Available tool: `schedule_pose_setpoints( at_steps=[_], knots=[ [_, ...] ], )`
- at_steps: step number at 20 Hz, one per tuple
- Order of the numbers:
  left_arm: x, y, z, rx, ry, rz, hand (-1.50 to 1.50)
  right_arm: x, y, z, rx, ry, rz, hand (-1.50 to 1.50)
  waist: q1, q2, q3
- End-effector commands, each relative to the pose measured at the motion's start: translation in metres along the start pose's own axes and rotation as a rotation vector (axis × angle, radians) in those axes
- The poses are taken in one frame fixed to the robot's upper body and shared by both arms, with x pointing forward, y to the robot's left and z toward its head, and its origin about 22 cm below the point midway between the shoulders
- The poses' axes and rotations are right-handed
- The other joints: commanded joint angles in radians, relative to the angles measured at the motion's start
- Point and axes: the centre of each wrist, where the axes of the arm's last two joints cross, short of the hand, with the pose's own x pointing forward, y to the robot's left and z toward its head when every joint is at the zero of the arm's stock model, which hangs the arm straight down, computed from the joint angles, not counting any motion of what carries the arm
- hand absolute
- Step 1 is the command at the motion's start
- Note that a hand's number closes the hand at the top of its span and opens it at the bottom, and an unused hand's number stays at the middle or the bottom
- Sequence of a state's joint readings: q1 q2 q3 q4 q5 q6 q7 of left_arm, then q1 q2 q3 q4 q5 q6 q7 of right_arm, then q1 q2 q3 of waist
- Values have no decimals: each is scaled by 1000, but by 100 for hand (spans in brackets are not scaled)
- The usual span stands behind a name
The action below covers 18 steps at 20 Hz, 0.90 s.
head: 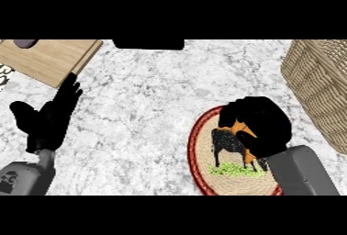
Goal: Pick the croissant from the placemat and place it in the basket
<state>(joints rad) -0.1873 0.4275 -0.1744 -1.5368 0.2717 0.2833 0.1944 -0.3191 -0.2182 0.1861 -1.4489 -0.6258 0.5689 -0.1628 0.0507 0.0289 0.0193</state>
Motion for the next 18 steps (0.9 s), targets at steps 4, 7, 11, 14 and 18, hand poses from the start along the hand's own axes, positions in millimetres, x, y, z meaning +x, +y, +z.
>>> schedule_pose_setpoints(
  at_steps=[4, 7, 11, 14, 18],
  knots=[
    [-32, 7, -7, -26, 102, -166, 0, 11, -18, 40, 216, -301, -20, -150, -67, -21, -17],
    [-25, 7, -9, -29, 112, -169, 0, 75, -45, 31, 191, -153, 334, -150, -64, -25, -17],
    [-17, 3, -13, -27, 84, -153, 0, 157, -61, 23, 213, -19, 719, -150, -55, -19, -17],
    [-21, -2, -10, -71, 83, -164, 0, 192, -59, 3, 332, 95, 887, -150, -15, -13, -17],
    [-24, -2, -9, -76, 77, -170, 0, 206, -56, 12, 525, 297, 901, -150, -14, -12, -15]
  ],
)
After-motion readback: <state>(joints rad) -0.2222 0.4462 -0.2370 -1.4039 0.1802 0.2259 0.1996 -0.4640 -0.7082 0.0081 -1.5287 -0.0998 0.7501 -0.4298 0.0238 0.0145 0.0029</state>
